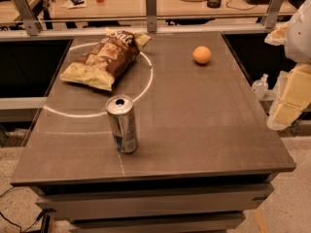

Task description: Move brown chip bag near orange

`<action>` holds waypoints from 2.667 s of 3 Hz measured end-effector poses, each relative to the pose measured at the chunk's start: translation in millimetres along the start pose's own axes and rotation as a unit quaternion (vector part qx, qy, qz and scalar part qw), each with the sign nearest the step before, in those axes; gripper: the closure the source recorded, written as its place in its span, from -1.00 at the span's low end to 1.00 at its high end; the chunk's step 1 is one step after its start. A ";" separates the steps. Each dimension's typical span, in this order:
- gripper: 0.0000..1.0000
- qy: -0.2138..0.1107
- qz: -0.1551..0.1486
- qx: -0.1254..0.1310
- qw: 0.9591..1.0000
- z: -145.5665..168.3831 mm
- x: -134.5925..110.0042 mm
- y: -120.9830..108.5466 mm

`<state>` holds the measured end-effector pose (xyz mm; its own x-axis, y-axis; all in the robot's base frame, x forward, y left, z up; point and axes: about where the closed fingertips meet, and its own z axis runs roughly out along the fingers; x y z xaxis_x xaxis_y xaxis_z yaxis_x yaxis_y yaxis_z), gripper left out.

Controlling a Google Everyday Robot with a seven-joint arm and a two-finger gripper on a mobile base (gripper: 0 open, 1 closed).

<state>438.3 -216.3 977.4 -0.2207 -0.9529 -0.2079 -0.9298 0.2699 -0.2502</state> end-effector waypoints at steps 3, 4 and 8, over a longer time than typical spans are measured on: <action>-1.00 -0.104 0.125 -0.018 0.987 38.2 35.6 11.8; -1.00 -0.197 0.181 -0.019 0.963 84.3 53.0 30.0; -1.00 -0.465 0.405 0.106 0.780 39.8 65.1 44.2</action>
Offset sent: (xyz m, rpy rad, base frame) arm -0.0164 -0.0434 -0.0129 0.8473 -0.0008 -0.3749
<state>394.5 -260.9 915.1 -0.3104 0.0272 -0.9502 -0.5051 0.8421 0.1890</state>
